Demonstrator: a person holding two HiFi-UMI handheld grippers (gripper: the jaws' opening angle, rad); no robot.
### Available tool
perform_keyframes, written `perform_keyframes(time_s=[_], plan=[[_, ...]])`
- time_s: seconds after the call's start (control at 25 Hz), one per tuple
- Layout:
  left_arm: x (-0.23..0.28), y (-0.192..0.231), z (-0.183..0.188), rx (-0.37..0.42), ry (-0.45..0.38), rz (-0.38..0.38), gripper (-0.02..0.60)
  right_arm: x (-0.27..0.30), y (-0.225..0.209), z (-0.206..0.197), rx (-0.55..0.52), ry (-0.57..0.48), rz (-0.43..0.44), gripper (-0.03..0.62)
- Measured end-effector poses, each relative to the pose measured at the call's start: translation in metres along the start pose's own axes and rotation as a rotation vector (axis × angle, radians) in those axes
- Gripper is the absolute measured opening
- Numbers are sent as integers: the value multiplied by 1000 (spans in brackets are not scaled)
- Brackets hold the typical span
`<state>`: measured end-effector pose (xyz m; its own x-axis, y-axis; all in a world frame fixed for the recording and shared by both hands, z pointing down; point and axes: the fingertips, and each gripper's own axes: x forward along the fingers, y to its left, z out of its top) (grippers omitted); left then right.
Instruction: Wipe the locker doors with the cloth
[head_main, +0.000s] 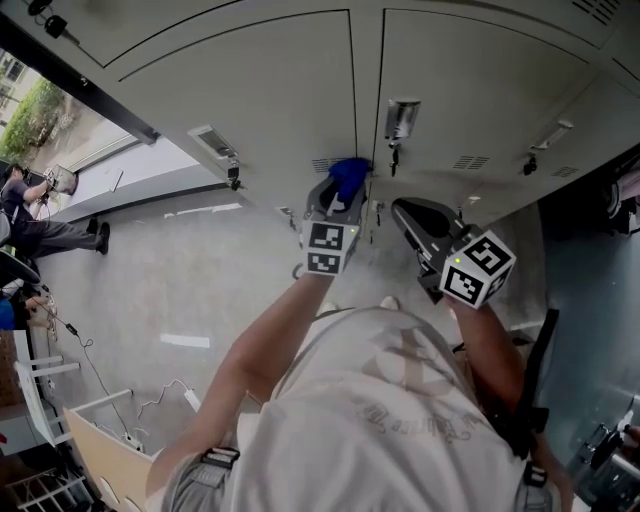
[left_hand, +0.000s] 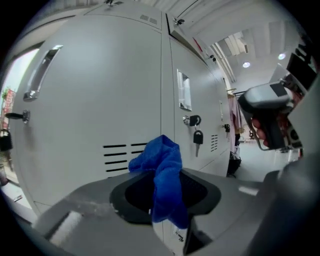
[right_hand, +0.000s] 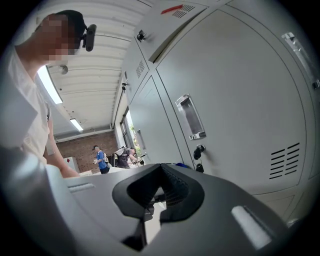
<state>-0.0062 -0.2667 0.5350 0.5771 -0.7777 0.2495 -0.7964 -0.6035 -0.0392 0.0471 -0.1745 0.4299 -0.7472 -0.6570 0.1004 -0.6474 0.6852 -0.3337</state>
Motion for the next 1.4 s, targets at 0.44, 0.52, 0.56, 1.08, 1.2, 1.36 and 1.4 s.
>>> perform_keyframes(time_s=[0.44,0.52,0.56,1.08,1.2,1.36,1.4], plan=[[-35,79,-64,-70,102,105,140,16,13,-1,4,5,-3,8],[-51,107,-73,-75,118,147,140,23,20,-4,2,10,2,8],[-59,120,-76,-76,126,165,140,27,23,-5,1,13,5,8],[-125,221,-70,-92,91,284,152,86,65,-17,-20,41,25,8],[-138,214,-56,-108,43,269,152,88,71,-20,-27,51,29,8],[-155,203,-41,-120,-9,228,152,93,78,-27,-38,65,33,8],[-160,199,-36,-117,-22,216,152,95,81,-28,-47,66,39,8]])
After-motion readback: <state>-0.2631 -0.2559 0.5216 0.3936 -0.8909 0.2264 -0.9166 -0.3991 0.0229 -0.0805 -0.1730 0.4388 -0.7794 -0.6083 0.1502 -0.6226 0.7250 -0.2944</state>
